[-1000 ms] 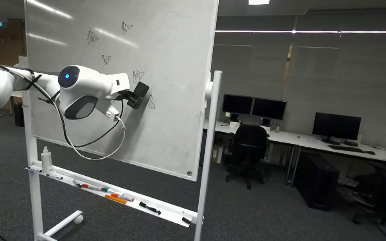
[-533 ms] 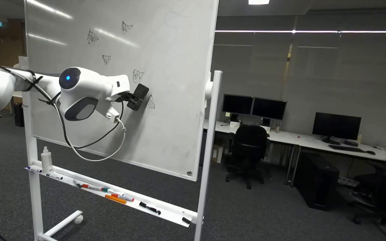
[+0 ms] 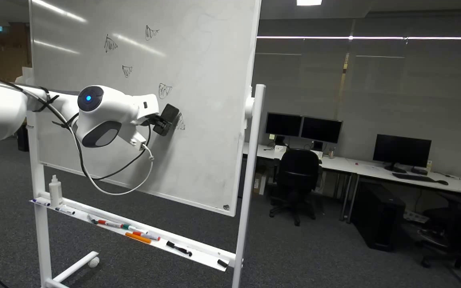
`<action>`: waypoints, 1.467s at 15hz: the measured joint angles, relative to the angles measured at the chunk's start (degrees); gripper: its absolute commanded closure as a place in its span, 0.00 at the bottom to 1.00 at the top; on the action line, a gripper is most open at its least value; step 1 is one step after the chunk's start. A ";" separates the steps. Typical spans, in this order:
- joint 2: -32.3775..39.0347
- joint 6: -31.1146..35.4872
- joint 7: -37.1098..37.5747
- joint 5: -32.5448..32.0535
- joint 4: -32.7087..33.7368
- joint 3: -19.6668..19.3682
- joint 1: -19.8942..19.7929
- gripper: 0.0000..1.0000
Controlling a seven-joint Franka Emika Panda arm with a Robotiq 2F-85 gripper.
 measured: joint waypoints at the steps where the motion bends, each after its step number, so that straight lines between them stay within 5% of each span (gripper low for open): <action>1: -0.04 0.06 -0.43 -0.02 0.11 -0.69 0.83 0.70; 22: -0.12 2.78 -2.14 -0.87 9.08 -12.63 12.44 0.70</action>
